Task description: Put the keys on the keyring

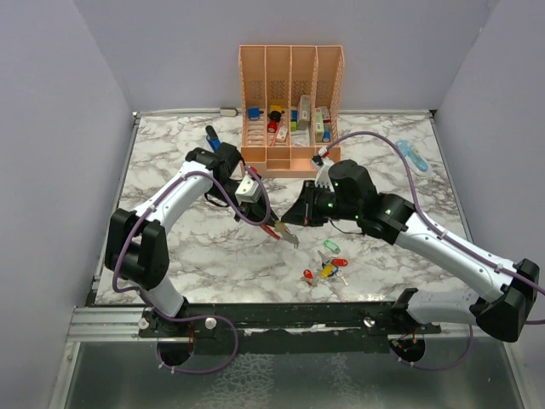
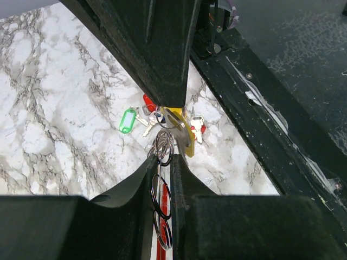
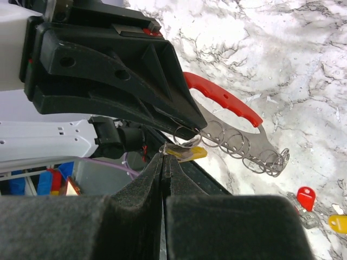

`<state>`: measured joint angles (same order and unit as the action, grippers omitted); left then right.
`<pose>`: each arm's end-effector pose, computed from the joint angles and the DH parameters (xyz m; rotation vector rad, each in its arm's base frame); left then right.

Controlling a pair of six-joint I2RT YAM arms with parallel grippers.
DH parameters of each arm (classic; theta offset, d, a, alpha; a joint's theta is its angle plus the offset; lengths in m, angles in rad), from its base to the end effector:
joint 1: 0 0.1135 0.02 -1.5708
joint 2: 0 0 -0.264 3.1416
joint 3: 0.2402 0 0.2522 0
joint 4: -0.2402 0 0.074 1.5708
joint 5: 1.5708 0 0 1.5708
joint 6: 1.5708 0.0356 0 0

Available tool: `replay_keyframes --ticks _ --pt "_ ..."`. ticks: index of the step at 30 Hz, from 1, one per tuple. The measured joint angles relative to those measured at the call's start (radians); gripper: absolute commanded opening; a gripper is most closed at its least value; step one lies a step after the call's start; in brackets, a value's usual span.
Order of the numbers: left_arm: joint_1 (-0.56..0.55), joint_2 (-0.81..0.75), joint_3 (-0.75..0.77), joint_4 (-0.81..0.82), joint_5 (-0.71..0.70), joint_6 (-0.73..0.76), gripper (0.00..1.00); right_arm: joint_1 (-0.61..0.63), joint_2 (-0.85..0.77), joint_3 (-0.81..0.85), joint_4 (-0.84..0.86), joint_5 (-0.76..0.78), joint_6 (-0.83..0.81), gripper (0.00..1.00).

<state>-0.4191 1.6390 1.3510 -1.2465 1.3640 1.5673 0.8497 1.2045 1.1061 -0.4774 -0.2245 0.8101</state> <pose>0.2533 -0.1510 0.2836 1.6972 1.0708 -1.3483 0.1699 0.2052 0.3364 -0.1928 2.3774 1.1351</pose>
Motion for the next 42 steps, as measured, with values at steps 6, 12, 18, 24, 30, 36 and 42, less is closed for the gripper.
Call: replay_keyframes --ticks 6,12,18,24,30,36,42 --pt "0.000 0.000 0.000 0.016 -0.001 -0.018 0.00 0.002 0.011 0.018 -0.018 0.005 0.042 0.01" --pt "0.000 0.000 0.000 0.024 -0.003 -0.027 0.00 0.008 0.029 0.019 -0.045 0.029 0.063 0.01" --pt "0.000 -0.001 0.000 0.027 -0.007 -0.029 0.00 0.008 0.016 0.023 -0.096 0.071 0.080 0.01" --pt "0.000 -0.001 0.000 0.027 -0.007 -0.029 0.00 0.008 0.014 0.023 -0.103 0.088 0.088 0.01" --pt "0.000 -0.002 0.000 0.028 -0.008 -0.032 0.00 0.008 0.017 0.036 -0.105 0.102 0.087 0.01" --pt "0.000 -0.003 0.000 0.034 -0.008 -0.033 0.00 0.008 0.023 0.054 -0.103 0.105 0.088 0.01" --pt "0.000 -0.003 0.000 0.035 -0.011 -0.037 0.00 0.008 0.043 0.054 -0.101 0.105 0.087 0.01"
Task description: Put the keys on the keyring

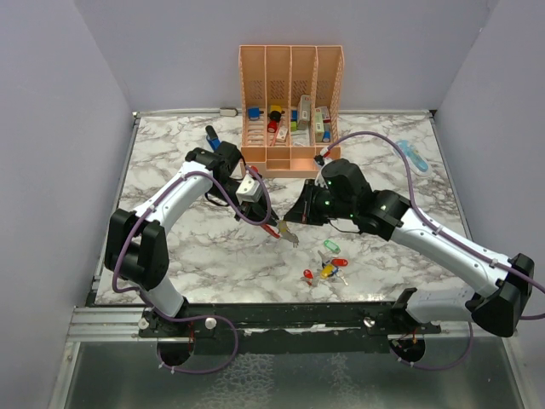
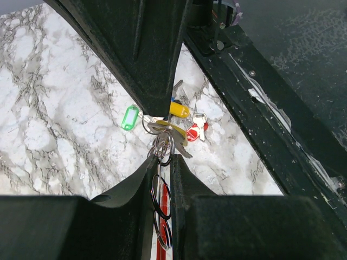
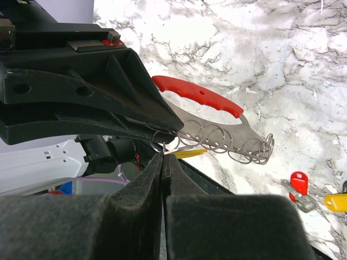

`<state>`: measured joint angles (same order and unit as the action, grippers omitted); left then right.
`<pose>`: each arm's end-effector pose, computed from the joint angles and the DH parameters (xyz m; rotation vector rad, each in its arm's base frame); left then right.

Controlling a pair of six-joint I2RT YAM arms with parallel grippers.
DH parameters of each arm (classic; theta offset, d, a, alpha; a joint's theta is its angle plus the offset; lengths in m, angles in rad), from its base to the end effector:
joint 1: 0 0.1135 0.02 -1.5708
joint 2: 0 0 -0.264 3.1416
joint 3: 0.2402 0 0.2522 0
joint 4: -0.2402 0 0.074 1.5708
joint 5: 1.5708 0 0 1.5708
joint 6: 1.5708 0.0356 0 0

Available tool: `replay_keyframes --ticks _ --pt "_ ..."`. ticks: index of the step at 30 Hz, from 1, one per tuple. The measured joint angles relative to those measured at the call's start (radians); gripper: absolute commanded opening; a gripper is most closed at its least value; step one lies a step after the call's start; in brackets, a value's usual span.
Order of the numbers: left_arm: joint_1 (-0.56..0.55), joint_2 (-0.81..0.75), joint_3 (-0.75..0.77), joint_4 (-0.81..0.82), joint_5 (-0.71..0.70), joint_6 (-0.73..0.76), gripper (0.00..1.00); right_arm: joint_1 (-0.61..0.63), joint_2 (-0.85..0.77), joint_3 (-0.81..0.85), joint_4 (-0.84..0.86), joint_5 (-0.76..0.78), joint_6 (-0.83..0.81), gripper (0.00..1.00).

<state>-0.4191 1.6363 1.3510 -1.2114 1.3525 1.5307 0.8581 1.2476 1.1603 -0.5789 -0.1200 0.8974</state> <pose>0.2556 -0.1519 0.2841 1.7009 1.0810 -1.3338 0.1742 0.2081 0.3347 -0.0234 2.4617 1.0143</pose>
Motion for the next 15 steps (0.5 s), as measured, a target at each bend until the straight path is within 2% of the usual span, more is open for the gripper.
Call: replay_keyframes --ticks 15 --pt "0.000 0.000 0.000 0.007 -0.008 -0.014 0.00 0.017 0.005 0.000 0.020 0.000 0.015 0.01"
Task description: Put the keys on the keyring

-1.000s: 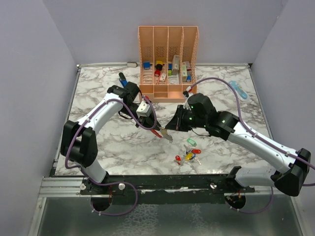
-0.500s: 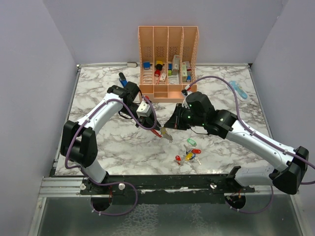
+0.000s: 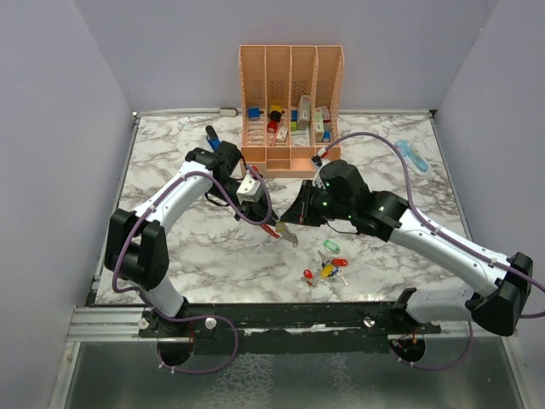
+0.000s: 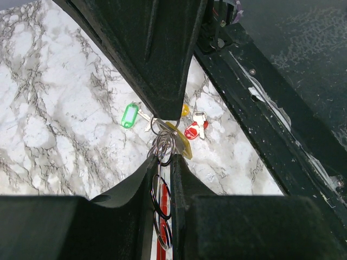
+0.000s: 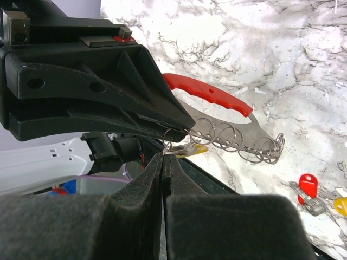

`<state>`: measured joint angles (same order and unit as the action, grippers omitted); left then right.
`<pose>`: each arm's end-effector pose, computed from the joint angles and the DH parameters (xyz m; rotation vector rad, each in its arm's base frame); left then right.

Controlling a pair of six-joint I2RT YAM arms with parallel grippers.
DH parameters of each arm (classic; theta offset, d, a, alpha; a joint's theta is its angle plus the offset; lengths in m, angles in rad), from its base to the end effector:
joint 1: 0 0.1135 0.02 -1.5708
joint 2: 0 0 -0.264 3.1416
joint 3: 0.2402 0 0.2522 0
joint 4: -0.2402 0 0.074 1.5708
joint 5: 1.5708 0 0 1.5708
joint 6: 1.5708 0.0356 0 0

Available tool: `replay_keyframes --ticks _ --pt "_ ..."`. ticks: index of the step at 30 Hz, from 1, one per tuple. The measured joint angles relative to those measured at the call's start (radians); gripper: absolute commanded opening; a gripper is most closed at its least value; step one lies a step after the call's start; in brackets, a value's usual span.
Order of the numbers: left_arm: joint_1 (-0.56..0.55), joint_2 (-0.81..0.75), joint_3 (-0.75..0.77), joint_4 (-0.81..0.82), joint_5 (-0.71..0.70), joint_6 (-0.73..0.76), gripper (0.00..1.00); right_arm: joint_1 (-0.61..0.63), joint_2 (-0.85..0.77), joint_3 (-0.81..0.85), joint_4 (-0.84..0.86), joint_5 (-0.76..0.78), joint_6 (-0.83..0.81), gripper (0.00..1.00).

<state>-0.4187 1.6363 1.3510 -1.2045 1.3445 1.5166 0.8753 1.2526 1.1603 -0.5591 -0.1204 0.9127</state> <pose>0.2562 -0.1520 0.2838 1.7034 1.0940 -1.3311 0.1722 0.2129 0.3351 -0.0273 2.4552 1.0399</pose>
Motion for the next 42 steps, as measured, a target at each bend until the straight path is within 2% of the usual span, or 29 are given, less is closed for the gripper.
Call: replay_keyframes --ticks 22,42 --pt "0.001 0.000 0.000 0.000 -0.011 -0.011 0.00 0.020 0.017 -0.002 0.025 0.005 0.030 0.01" --pt "0.013 0.000 0.001 -0.018 -0.003 0.005 0.00 0.023 -0.030 -0.079 0.088 0.034 0.079 0.01"
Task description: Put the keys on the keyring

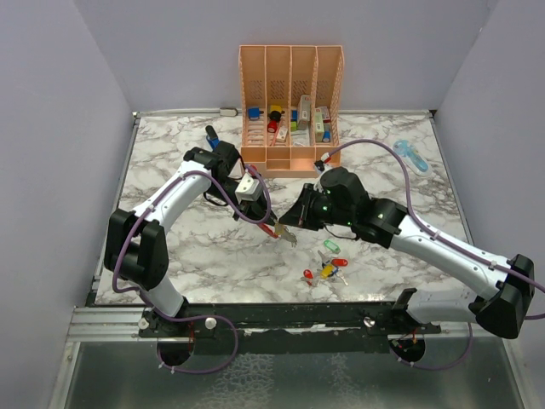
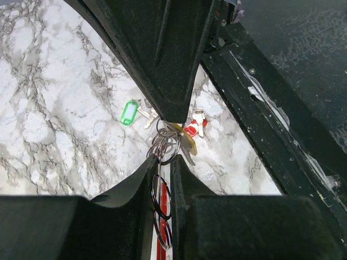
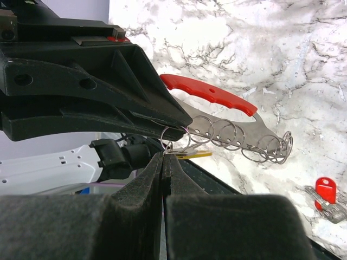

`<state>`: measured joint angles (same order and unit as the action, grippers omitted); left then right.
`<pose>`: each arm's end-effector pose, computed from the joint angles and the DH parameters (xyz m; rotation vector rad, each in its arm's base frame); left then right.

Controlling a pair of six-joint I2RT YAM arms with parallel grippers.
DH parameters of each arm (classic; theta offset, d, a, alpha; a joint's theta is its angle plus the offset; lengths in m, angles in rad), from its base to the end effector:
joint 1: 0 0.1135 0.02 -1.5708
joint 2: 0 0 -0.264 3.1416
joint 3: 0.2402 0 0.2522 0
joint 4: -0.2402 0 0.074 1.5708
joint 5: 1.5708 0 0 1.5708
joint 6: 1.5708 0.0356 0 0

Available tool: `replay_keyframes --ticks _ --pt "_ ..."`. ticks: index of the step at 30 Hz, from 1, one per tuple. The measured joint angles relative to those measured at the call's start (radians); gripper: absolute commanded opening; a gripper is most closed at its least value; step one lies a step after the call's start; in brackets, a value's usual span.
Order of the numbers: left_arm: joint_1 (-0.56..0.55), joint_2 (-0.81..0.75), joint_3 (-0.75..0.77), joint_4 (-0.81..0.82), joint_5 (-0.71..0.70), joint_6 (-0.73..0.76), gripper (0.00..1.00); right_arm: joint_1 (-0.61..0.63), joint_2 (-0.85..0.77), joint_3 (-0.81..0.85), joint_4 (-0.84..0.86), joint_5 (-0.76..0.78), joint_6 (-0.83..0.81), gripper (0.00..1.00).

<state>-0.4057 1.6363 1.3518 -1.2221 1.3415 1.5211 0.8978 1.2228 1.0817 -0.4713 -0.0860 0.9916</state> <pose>0.2569 -0.1481 0.2838 1.6947 1.1150 -1.3309 0.1662 0.2134 0.3237 0.0596 2.4274 1.0833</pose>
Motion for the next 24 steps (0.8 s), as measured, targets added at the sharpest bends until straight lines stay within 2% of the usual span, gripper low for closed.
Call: replay_keyframes --ticks 24 --pt "0.005 -0.001 0.000 -0.006 0.006 0.001 0.00 0.001 -0.010 -0.058 0.106 0.000 0.069 0.01"
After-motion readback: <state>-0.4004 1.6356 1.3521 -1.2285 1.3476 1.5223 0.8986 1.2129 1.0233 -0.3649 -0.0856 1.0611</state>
